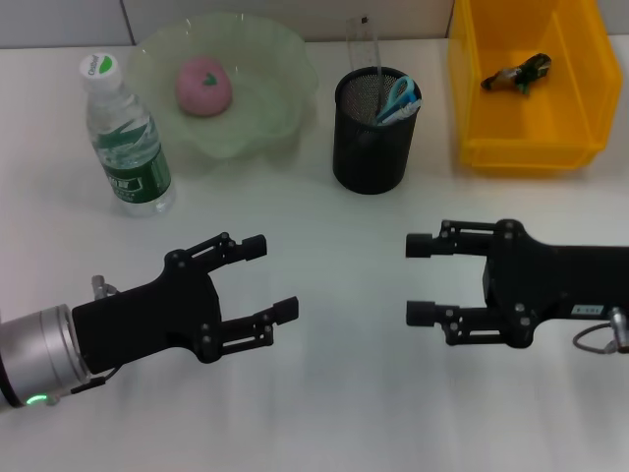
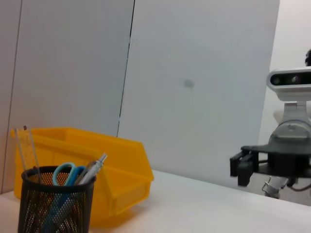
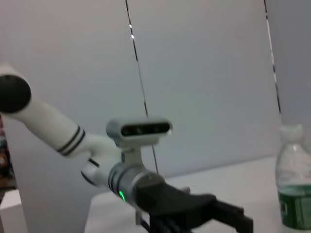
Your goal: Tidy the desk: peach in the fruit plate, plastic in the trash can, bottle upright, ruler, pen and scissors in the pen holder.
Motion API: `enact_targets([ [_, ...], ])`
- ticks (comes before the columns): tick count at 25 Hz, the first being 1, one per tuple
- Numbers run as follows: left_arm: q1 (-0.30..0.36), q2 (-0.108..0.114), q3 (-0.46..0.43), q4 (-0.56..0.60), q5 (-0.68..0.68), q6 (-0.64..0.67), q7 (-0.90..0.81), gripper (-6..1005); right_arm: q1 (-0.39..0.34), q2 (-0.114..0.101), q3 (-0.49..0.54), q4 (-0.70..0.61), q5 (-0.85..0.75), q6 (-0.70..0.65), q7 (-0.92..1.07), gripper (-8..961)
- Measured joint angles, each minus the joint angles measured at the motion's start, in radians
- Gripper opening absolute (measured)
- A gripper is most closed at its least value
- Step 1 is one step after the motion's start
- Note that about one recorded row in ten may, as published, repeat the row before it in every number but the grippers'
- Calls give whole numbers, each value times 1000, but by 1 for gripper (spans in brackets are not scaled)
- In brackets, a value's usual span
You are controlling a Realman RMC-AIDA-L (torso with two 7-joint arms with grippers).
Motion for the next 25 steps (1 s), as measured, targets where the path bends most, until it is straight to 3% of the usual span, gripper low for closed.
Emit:
enact_targets([
  [3, 1, 2, 2, 0, 1, 1, -1, 823, -8, 6, -2, 24, -16, 53, -41, 710],
  [4, 1, 14, 4, 4, 22, 18, -14, 823, -8, 9, -2, 32, -22, 69, -50, 710],
  [13, 0, 23, 1, 11, 50, 41, -34, 823, -7, 28, -4, 47, -44, 118, -84, 710],
  [25, 8, 33, 9, 11, 54, 46, -35, 823, -8, 31, -4, 49, -49, 142, -88, 710],
])
